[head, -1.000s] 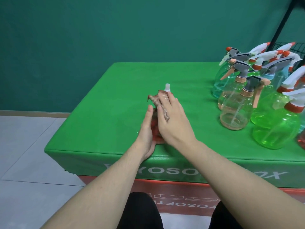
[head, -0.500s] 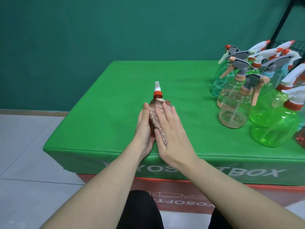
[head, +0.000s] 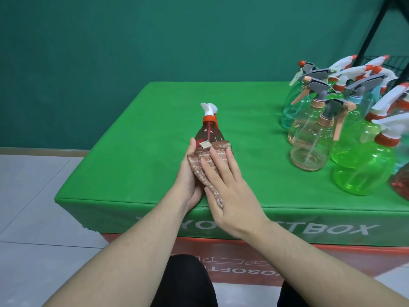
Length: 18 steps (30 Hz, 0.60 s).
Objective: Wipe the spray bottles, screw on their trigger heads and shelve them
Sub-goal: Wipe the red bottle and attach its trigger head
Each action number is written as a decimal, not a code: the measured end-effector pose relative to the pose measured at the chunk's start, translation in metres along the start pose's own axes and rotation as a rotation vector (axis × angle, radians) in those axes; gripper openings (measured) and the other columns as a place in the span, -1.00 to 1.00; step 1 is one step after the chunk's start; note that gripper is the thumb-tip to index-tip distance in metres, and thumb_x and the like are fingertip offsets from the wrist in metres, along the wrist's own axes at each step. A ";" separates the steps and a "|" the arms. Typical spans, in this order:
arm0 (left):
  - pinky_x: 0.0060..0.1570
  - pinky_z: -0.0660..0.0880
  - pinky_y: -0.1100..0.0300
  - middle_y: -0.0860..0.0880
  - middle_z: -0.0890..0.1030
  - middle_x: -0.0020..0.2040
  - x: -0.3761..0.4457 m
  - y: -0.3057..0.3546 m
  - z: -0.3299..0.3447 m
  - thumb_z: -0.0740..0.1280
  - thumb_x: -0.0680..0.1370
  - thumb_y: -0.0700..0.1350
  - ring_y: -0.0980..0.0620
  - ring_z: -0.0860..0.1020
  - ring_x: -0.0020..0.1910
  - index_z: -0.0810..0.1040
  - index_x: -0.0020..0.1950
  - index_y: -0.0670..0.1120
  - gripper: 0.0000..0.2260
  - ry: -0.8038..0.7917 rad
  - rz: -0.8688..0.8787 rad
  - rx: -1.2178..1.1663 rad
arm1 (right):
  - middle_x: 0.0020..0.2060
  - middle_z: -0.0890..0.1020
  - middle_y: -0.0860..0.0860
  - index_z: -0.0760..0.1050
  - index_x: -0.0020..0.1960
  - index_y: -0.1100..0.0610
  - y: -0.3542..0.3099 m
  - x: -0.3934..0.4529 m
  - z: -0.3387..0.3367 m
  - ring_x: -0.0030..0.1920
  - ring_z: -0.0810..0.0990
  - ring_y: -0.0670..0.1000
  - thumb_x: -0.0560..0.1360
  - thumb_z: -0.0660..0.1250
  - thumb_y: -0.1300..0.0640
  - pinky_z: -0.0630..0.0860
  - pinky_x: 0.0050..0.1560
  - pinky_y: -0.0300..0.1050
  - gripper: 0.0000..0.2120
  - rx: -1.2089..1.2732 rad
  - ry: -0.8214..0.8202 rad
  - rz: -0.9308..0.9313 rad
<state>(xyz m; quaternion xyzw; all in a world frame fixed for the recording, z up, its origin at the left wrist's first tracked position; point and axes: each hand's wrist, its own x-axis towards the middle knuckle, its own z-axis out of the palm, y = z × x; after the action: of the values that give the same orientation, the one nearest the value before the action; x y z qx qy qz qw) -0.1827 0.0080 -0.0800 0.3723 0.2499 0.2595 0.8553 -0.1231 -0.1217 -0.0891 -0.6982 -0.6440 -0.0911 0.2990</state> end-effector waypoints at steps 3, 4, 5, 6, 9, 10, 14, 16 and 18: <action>0.38 0.48 -0.07 -0.23 0.65 0.29 -0.002 0.001 0.002 0.11 0.69 0.26 -0.16 0.61 0.31 0.56 0.40 -0.18 -0.41 0.026 0.023 0.062 | 0.63 0.08 0.10 0.16 0.62 0.15 0.001 0.014 -0.006 0.63 -0.11 0.19 0.66 0.01 0.00 0.04 0.60 0.19 -0.44 -0.020 0.034 0.024; 0.30 0.54 -0.03 -0.19 0.66 0.28 -0.003 0.001 0.003 0.10 0.71 0.20 -0.13 0.62 0.30 0.54 0.43 -0.17 -0.47 0.024 0.040 0.089 | 0.62 0.09 0.13 0.17 0.61 0.18 0.002 0.021 -0.008 0.63 -0.08 0.19 0.66 -0.01 0.00 0.01 0.60 0.17 -0.44 -0.018 0.050 0.038; 0.16 0.60 0.03 -0.14 0.69 0.24 -0.003 0.001 0.004 0.10 0.73 0.15 -0.07 0.65 0.24 0.53 0.43 -0.14 -0.53 0.023 0.059 0.115 | 0.61 0.12 0.15 0.17 0.61 0.20 0.003 0.028 -0.010 0.62 -0.03 0.19 0.65 -0.03 0.00 0.00 0.61 0.15 -0.43 -0.001 0.066 0.055; 0.01 0.64 0.11 -0.08 0.72 0.18 -0.002 0.000 0.004 0.10 0.73 0.11 0.00 0.69 0.16 0.54 0.41 -0.10 -0.58 0.021 0.073 0.139 | 0.61 0.14 0.16 0.18 0.60 0.21 0.004 0.035 -0.014 0.62 0.01 0.17 0.65 -0.04 0.00 -0.01 0.61 0.11 -0.43 0.035 0.077 0.082; -0.17 0.64 0.09 -0.01 0.72 0.16 -0.001 -0.001 0.004 0.12 0.71 0.14 0.05 0.71 0.03 0.50 0.44 -0.02 -0.60 0.015 0.070 0.160 | 0.61 0.16 0.07 0.18 0.61 0.13 0.007 0.060 -0.020 0.61 0.08 0.08 0.63 -0.06 -0.06 -0.01 0.61 0.01 -0.40 0.162 0.050 0.234; -0.17 0.65 0.03 -0.03 0.71 0.20 -0.001 -0.002 0.004 0.12 0.70 0.15 0.01 0.71 0.04 0.47 0.47 -0.01 -0.58 0.022 0.066 0.166 | 0.62 0.15 0.03 0.18 0.62 0.09 0.009 0.068 -0.022 0.61 0.07 0.07 0.62 -0.08 -0.10 -0.01 0.61 0.01 -0.39 0.177 0.042 0.283; -0.21 0.67 -0.09 -0.21 0.62 0.32 -0.004 -0.003 0.007 0.13 0.70 0.15 -0.16 0.66 0.09 0.45 0.49 -0.03 -0.57 0.024 0.078 0.147 | 0.61 0.14 -0.05 0.25 0.58 -0.05 0.015 0.090 -0.025 0.58 0.06 -0.04 0.68 0.02 0.02 -0.11 0.50 -0.27 -0.53 0.283 0.076 0.416; -0.21 0.68 -0.11 -0.22 0.63 0.30 -0.004 -0.003 0.008 0.12 0.71 0.14 -0.17 0.66 0.07 0.46 0.46 -0.03 -0.59 0.031 0.089 0.152 | 0.60 0.18 -0.13 0.26 0.57 -0.08 0.017 0.091 -0.022 0.57 0.11 -0.09 0.69 0.03 0.06 -0.05 0.46 -0.34 -0.55 0.329 0.081 0.424; -0.21 0.67 -0.12 -0.17 0.67 0.23 -0.004 -0.004 0.007 0.11 0.73 0.12 -0.12 0.70 0.01 0.49 0.42 -0.01 -0.63 0.045 0.103 0.167 | 0.60 0.18 -0.16 0.24 0.59 -0.04 0.017 0.086 -0.020 0.57 0.15 -0.12 0.68 0.01 0.03 0.03 0.54 -0.23 -0.52 0.329 0.066 0.399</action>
<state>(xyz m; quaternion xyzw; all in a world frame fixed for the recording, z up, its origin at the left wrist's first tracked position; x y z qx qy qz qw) -0.1799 -0.0002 -0.0775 0.4488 0.2704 0.2897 0.8009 -0.0884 -0.0593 -0.0340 -0.7500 -0.4897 0.0529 0.4415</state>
